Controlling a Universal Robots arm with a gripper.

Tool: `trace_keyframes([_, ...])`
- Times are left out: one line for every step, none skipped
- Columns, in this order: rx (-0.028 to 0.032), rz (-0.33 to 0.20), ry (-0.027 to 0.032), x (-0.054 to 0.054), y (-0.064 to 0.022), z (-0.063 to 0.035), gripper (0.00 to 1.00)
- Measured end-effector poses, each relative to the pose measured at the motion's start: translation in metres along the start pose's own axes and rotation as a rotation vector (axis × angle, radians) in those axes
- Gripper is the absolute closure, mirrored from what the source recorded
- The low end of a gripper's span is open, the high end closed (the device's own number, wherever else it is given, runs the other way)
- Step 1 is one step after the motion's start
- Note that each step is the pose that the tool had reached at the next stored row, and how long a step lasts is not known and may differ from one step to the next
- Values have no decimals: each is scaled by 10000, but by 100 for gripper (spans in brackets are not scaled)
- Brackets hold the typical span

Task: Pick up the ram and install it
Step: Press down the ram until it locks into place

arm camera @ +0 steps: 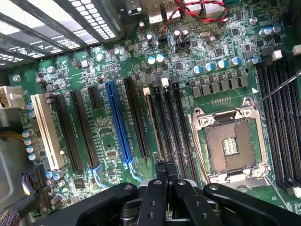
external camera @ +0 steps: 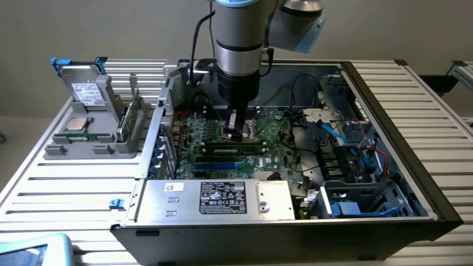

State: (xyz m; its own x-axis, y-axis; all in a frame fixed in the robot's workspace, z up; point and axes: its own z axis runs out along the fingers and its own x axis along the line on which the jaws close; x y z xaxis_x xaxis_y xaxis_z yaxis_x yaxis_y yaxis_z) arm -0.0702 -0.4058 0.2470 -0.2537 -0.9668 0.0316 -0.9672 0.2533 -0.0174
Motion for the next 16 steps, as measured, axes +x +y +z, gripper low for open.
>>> trace_keyframes([-5,132,1,0,0,0,89])
trace_keyframes([-9,261,1,0,0,0,89])
trace_keyframes([-14,383,-1,0,0,0,89])
trace_keyframes([-17,478,-3,0,0,0,89])
trace_keyframes([-18,535,-2,0,0,1,89])
trace_keyframes([-20,580,-1,0,0,0,89])
trace_keyframes([-23,654,0,0,0,0,89])
trace_keyframes([-26,758,3,0,0,0,89])
trace_keyframes([-29,872,4,0,0,0,89])
trace_keyframes([-33,1007,6,0,0,0,89])
trace_keyframes([-38,1141,9,0,0,0,89])
trace_keyframes([-42,1286,11,0,0,0,89])
trace_keyframes([-47,1437,13,0,0,0,89])
trace_keyframes([-52,1597,16,0,0,0,89])
trace_keyframes([-57,1747,19,0,0,0,89])
trace_keyframes([-61,1893,21,0,0,0,89])
